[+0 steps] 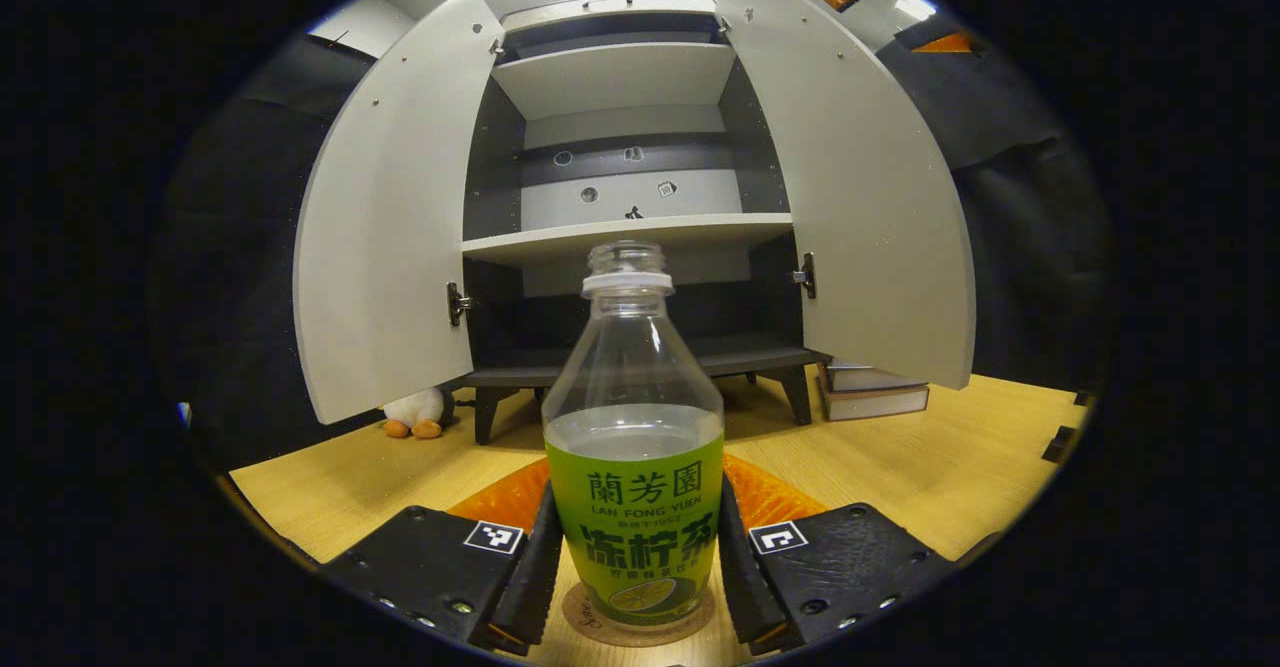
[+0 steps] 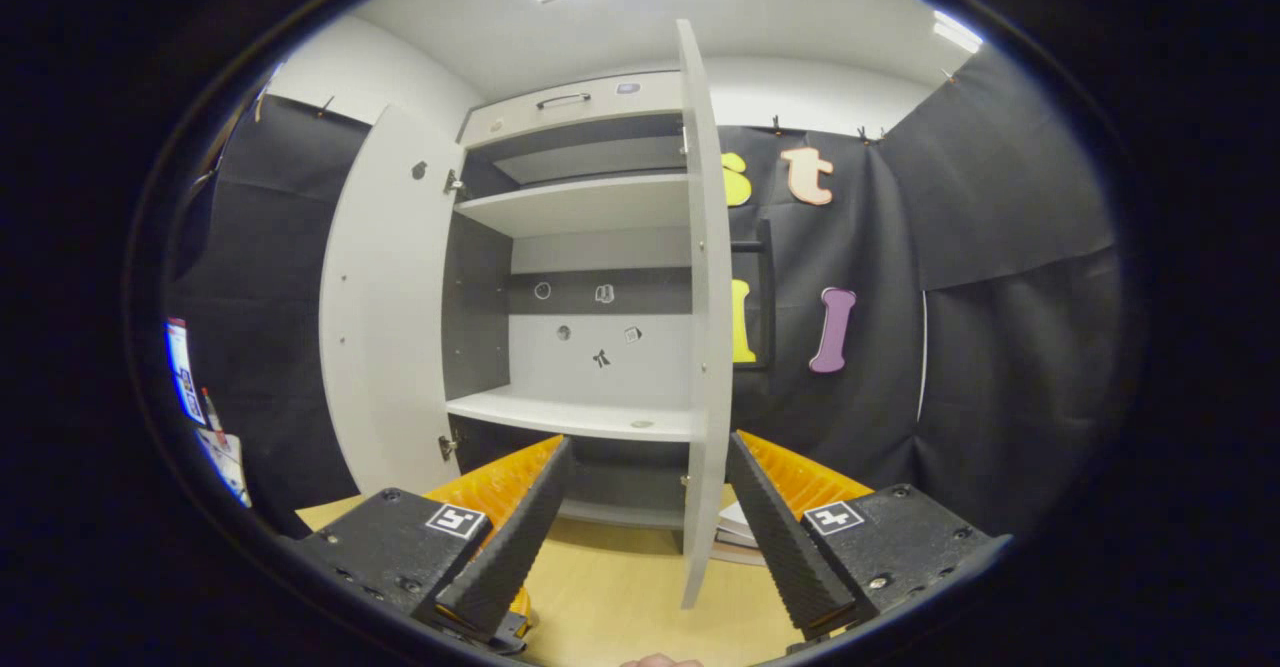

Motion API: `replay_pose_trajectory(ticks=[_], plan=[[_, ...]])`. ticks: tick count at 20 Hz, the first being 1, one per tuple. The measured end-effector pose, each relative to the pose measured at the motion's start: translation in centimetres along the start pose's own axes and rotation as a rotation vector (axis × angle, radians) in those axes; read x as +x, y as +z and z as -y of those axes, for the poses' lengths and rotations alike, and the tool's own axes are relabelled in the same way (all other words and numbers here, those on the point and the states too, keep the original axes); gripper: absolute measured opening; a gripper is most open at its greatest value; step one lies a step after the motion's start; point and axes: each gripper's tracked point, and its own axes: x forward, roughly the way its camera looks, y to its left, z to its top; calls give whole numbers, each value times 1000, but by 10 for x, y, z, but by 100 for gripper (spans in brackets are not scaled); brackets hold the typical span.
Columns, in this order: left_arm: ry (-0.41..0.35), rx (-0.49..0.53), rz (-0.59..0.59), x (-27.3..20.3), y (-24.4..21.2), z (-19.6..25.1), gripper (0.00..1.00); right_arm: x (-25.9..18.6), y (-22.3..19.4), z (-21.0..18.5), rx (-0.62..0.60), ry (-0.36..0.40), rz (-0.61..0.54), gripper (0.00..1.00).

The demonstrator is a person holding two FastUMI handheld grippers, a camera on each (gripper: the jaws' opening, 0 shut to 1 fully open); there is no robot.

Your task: Grasp the bottle in the cabinet with the left hand and place it on the coaster, then close the right door with the right hand and the left door with the left hand.

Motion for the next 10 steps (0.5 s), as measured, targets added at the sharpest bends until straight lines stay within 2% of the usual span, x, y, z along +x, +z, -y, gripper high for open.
replay_pose_trajectory(ticks=[2, 6, 10], plan=[[-8, -7, -34, -1, -13, 2, 67, 1, -3, -1, 0, 3, -9, 100], [-22, -20, -4, -2, -8, 2, 69, 3, -9, -4, 3, 8, -29, 100], [-60, -41, -13, -2, -8, 9, 77, 3, -15, -1, -4, -5, -44, 100]])
